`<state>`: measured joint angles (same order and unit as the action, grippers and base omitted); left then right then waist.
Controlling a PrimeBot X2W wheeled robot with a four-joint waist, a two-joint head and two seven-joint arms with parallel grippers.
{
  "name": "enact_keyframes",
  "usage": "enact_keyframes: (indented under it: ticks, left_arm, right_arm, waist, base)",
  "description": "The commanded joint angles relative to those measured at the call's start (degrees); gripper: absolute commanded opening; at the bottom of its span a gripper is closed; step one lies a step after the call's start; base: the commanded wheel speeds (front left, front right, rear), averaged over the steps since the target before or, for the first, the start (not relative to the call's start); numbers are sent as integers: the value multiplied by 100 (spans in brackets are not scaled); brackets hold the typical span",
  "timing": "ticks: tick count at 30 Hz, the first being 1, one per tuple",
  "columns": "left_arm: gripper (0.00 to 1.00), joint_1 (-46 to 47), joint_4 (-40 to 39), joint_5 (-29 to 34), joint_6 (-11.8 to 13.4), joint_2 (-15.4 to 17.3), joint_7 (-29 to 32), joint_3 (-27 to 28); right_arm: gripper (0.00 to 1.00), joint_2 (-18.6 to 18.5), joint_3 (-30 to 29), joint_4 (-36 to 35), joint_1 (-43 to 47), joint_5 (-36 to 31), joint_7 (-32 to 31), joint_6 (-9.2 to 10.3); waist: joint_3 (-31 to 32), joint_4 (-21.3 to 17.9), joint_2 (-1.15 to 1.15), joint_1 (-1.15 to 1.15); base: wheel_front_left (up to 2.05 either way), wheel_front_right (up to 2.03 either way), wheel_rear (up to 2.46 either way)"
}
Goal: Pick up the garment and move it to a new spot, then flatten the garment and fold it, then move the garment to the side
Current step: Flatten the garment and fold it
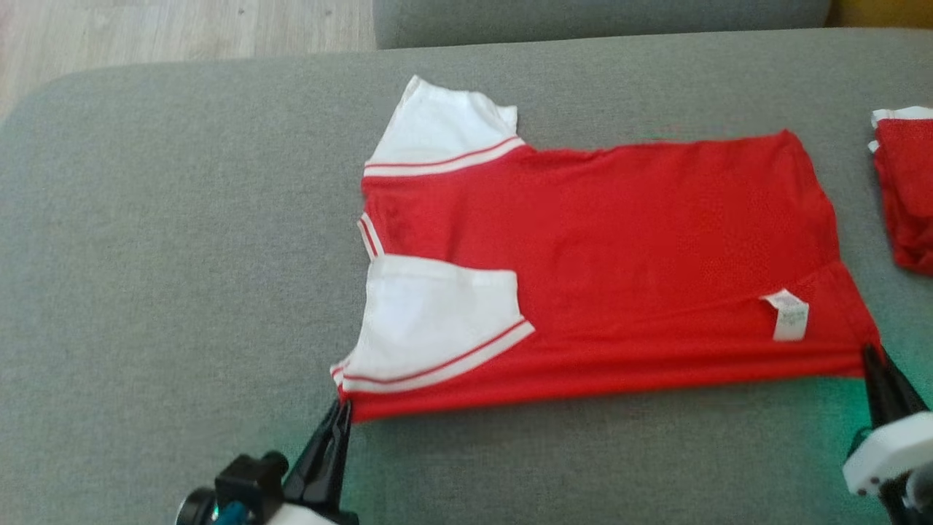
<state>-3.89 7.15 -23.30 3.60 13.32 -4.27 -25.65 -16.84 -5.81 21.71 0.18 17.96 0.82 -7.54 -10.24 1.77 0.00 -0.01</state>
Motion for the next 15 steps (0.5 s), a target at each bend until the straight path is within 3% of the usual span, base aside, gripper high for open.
enact_keyframes:
  ticks: [1,4,5,6,7,8,9,10,12,15]
  left_arm:
    - [0,-16,-235,-62,75,125,24,200]
    - [0,-114,-305,-92,107,151,66,206]
    - [0,-142,-314,-107,113,160,83,208]
    - [0,-153,-310,-114,110,170,100,200]
    - [0,-149,-306,-119,114,168,103,197]
    - [9,-141,-296,-141,111,151,113,192]
    - [26,-126,-274,-157,100,138,140,174]
    - [39,-104,-243,-162,82,134,183,144]
    - [100,-57,-171,-155,69,139,263,99]
    - [100,19,-125,-97,109,163,280,86]
  right_arm:
    - [0,-127,-27,-290,119,-48,-46,5]
    - [0,-84,-71,-443,246,-68,-127,5]
    - [5,-66,-88,-500,292,-76,-157,5]
    - [19,-46,-91,-543,331,-81,-193,5]
    - [44,-25,-87,-571,362,-69,-232,5]
    - [91,-9,-88,-593,382,-57,-262,5]
    - [100,0,-95,-610,399,-54,-286,5]
    - [100,9,-103,-625,409,-58,-304,5]
    - [100,39,-133,-666,410,-71,-315,5]
    - [100,72,-150,-753,399,-94,-310,5]
  waist:
    - [27,-15,0,1]
    - [45,-24,0,1]
    - [53,-24,0,1]
    - [65,-23,0,1]
    - [71,-20,0,1]
    - [76,-16,0,1]
    - [79,-10,0,1]
    - [82,-3,0,1]
    - [87,0,0,1]
    - [111,-20,0,1]
  base:
    - [0,0,0]
    - [0,0,0]
    - [0,0,0]
    - [0,0,0]
    - [0,0,0]
    - [0,0,0]
    - [0,0,0]
    - [0,0,0]
    - [0,0,0]
    - [0,0,0]
